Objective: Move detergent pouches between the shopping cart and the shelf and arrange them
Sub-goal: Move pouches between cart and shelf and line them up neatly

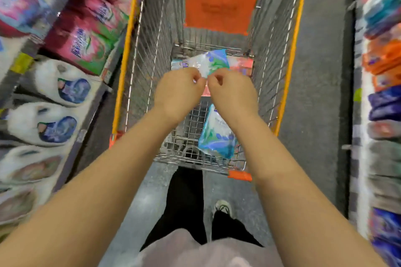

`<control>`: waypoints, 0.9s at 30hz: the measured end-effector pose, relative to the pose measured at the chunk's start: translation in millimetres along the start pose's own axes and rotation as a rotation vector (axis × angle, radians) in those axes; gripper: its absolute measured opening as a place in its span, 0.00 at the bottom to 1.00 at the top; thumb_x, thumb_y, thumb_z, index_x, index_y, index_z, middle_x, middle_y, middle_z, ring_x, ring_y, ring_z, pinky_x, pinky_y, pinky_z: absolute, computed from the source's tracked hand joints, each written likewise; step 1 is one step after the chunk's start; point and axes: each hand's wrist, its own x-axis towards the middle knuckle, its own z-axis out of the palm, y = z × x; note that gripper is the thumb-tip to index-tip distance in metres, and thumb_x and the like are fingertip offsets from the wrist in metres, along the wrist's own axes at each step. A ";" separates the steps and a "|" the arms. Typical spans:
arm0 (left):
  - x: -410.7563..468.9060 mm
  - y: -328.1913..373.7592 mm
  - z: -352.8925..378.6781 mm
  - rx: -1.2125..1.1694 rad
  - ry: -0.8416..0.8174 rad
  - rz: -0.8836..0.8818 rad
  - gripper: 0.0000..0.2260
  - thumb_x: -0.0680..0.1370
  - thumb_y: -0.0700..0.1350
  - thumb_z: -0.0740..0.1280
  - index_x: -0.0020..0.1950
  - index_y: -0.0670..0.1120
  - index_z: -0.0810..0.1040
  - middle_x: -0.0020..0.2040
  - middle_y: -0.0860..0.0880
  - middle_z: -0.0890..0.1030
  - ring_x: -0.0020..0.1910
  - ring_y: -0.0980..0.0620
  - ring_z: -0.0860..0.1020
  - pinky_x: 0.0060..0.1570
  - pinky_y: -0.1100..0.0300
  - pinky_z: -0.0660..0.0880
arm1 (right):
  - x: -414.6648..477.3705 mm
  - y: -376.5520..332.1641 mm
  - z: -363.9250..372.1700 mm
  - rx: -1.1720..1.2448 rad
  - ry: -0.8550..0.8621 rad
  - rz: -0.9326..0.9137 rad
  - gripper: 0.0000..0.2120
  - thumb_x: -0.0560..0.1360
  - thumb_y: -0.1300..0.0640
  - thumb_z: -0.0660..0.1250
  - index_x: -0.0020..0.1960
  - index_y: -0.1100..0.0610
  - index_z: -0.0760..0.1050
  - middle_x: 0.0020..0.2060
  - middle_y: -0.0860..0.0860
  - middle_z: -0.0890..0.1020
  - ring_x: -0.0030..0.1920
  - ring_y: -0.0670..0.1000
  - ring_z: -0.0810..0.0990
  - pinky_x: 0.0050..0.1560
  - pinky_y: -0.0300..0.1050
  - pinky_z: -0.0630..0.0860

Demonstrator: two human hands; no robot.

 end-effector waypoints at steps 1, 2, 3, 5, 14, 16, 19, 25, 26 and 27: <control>17.8 -4.5 20.8 0.009 -0.063 -0.018 0.11 0.77 0.48 0.60 0.50 0.46 0.81 0.49 0.40 0.82 0.52 0.40 0.77 0.46 0.54 0.70 | 15.7 13.1 13.1 0.025 -0.007 0.072 0.14 0.78 0.54 0.56 0.55 0.56 0.78 0.53 0.56 0.82 0.54 0.59 0.78 0.45 0.47 0.70; 31.3 -9.2 39.0 0.006 -0.118 -0.040 0.12 0.78 0.48 0.60 0.52 0.45 0.80 0.51 0.39 0.81 0.53 0.39 0.77 0.47 0.54 0.70 | 28.1 25.5 26.8 0.058 -0.013 0.140 0.14 0.78 0.53 0.57 0.59 0.55 0.77 0.55 0.56 0.81 0.56 0.59 0.77 0.48 0.48 0.71; 45.3 -13.8 58.7 0.009 -0.167 -0.054 0.12 0.78 0.47 0.60 0.54 0.45 0.79 0.53 0.38 0.80 0.54 0.39 0.76 0.49 0.53 0.70 | 41.1 39.3 42.0 0.092 -0.026 0.228 0.15 0.78 0.54 0.57 0.61 0.55 0.74 0.57 0.56 0.80 0.58 0.59 0.77 0.51 0.48 0.71; 67.9 -24.1 97.5 0.030 -0.271 -0.030 0.12 0.78 0.48 0.60 0.57 0.44 0.75 0.55 0.38 0.79 0.56 0.39 0.76 0.49 0.52 0.70 | 63.1 67.9 77.5 0.141 -0.083 0.403 0.17 0.78 0.53 0.59 0.65 0.57 0.70 0.59 0.59 0.78 0.60 0.61 0.75 0.54 0.50 0.71; 109.0 -72.9 230.4 0.043 -0.680 -0.066 0.21 0.77 0.47 0.62 0.68 0.43 0.64 0.60 0.38 0.74 0.58 0.38 0.74 0.53 0.50 0.70 | 88.2 161.3 183.8 0.237 -0.103 0.935 0.30 0.78 0.51 0.59 0.76 0.55 0.52 0.71 0.59 0.62 0.70 0.60 0.62 0.69 0.53 0.61; 110.9 -83.0 252.8 -0.002 -0.746 -0.163 0.22 0.77 0.48 0.63 0.68 0.42 0.64 0.62 0.38 0.74 0.59 0.38 0.74 0.56 0.49 0.71 | 84.6 175.6 199.0 0.280 -0.089 1.019 0.32 0.78 0.52 0.59 0.77 0.57 0.49 0.74 0.58 0.59 0.73 0.58 0.58 0.71 0.52 0.58; 108.7 -97.7 277.9 -0.054 -0.840 -0.333 0.23 0.77 0.52 0.62 0.67 0.42 0.64 0.63 0.40 0.74 0.60 0.40 0.74 0.58 0.51 0.71 | 75.1 186.8 216.6 0.345 -0.077 1.079 0.31 0.78 0.52 0.58 0.76 0.60 0.51 0.73 0.57 0.62 0.72 0.57 0.62 0.70 0.48 0.60; 108.8 -108.4 298.7 -0.079 -0.758 -0.387 0.25 0.77 0.61 0.59 0.64 0.43 0.68 0.58 0.42 0.79 0.56 0.41 0.77 0.56 0.51 0.73 | 73.1 203.0 239.9 0.469 0.028 1.163 0.44 0.64 0.37 0.64 0.73 0.45 0.48 0.67 0.52 0.71 0.61 0.56 0.76 0.59 0.58 0.74; 105.1 -106.9 300.1 -0.094 -0.731 -0.414 0.24 0.77 0.60 0.59 0.63 0.43 0.69 0.58 0.42 0.78 0.56 0.42 0.77 0.55 0.53 0.73 | 75.2 204.4 238.9 0.463 0.024 1.163 0.44 0.63 0.38 0.65 0.74 0.46 0.50 0.68 0.52 0.71 0.62 0.56 0.75 0.60 0.58 0.74; 99.5 -105.6 302.3 -0.104 -0.708 -0.430 0.22 0.78 0.58 0.59 0.63 0.42 0.69 0.59 0.41 0.77 0.57 0.42 0.76 0.54 0.54 0.71 | 75.4 208.4 242.5 0.450 0.016 1.158 0.45 0.63 0.39 0.66 0.74 0.49 0.51 0.68 0.52 0.71 0.64 0.55 0.74 0.61 0.57 0.73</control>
